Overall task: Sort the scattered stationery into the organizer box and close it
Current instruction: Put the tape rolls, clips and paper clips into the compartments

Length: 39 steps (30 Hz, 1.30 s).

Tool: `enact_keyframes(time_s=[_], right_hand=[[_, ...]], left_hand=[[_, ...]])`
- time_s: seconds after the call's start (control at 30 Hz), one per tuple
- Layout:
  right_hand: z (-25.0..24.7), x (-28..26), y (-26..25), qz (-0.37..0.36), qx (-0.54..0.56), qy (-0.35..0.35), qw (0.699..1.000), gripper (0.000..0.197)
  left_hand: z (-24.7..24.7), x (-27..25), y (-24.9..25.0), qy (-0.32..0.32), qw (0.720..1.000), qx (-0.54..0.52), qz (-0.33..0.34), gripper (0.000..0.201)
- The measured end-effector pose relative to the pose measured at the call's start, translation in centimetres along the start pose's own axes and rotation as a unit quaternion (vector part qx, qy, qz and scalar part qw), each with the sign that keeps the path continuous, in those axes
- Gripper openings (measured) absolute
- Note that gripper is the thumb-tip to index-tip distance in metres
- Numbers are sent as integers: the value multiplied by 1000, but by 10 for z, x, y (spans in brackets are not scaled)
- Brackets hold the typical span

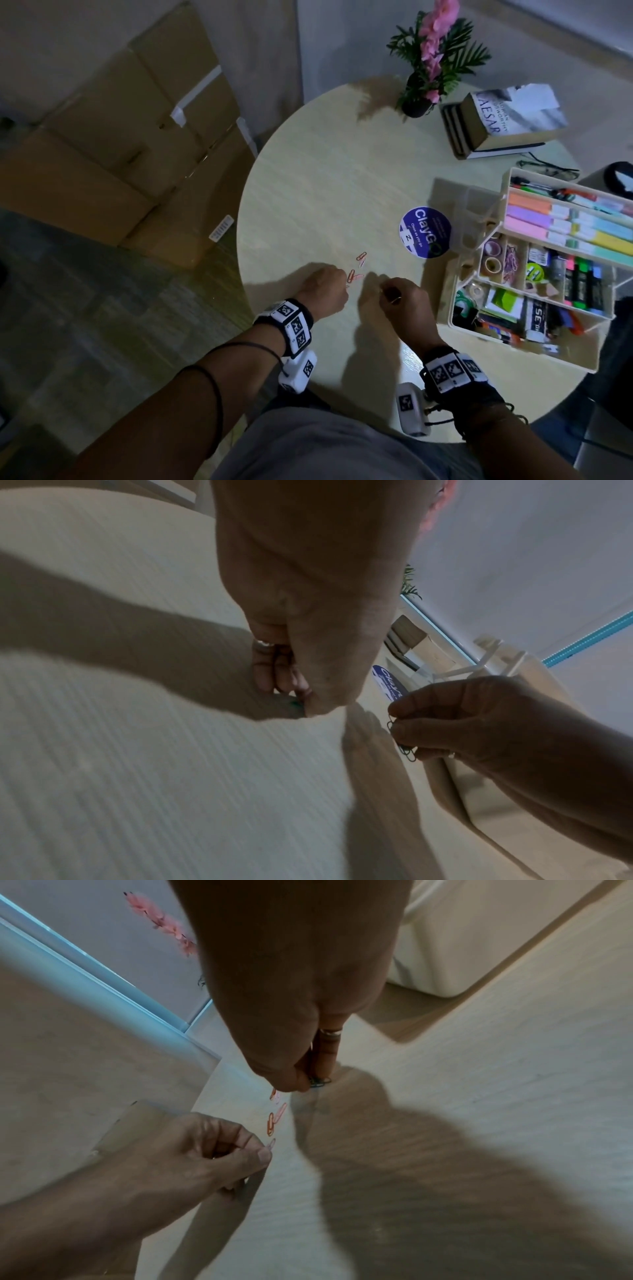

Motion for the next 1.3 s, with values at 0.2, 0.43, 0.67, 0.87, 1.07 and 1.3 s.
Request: enact_keyframes(time_s=[0.2,0.43,0.67,0.87,1.07,1.3], right_hand=[[-27,-20,-1,-13,48,15,999,16],[-135,-39,29,29,143,147,978,14],[-216,-21,97,114,120,237,957,19],[-225,-17,94,41,73,179,980,18],[-233,-32,113,-13,70,128,989,16],[-241,-30,120,-20,82,89,992,18]], left_hand=[[-1,2,-12,0,998,-49,-46,25],[-12,13,39,48,978,-191,-62,21],[-18,39,175,58,969,-241,20,33],[5,63,240,48,970,-237,-10,40],[14,77,268,119,973,-187,-62,47],[22,82,276,126,983,-116,-73,40]])
Point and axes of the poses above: each hand's wrist, its own x-axis towards the middle knuckle, its own z-axis out of the palm, y = z × x, the point moved 9 cm from there along x, towards the middle knuckle
